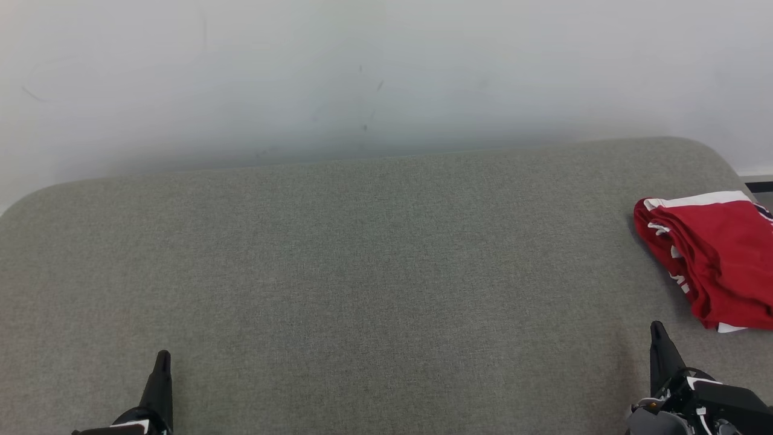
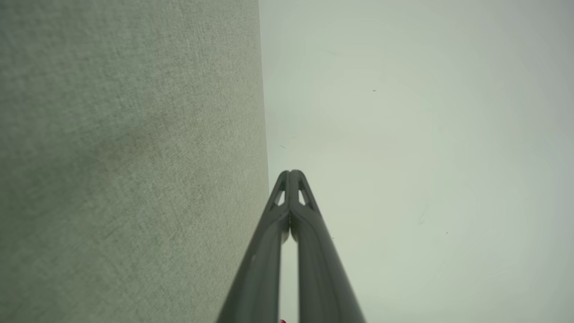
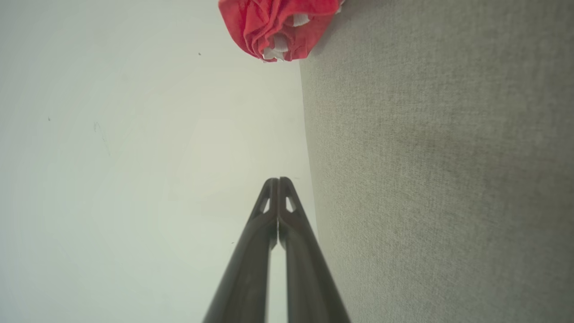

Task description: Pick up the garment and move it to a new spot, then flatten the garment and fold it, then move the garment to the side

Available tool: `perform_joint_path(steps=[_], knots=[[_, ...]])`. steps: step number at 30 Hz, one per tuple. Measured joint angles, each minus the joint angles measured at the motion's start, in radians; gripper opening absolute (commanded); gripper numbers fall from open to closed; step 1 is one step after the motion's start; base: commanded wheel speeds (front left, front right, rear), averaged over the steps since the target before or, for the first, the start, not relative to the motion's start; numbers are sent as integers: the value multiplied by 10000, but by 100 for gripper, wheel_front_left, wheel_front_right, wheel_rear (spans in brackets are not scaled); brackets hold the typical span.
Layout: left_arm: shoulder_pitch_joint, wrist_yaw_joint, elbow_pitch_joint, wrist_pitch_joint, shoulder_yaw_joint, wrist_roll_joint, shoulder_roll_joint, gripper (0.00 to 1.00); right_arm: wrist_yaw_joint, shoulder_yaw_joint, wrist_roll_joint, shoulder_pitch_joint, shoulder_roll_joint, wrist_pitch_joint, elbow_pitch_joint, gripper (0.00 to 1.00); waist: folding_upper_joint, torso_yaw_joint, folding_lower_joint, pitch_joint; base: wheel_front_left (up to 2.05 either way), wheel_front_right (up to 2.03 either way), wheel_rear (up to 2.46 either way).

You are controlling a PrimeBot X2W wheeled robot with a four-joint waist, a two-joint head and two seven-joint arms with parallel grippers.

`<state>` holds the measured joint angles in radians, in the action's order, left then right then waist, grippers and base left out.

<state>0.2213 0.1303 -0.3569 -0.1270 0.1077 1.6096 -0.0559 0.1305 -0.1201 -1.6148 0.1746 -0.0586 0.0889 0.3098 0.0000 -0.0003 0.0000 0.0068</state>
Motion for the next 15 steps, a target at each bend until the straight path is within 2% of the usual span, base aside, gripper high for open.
perform_joint_path(steps=[15], knots=[[0,0,0,-31,23,0,10,0,0,-31,35,0,17,23,0,0,0,0,0,0,0,0,0]])
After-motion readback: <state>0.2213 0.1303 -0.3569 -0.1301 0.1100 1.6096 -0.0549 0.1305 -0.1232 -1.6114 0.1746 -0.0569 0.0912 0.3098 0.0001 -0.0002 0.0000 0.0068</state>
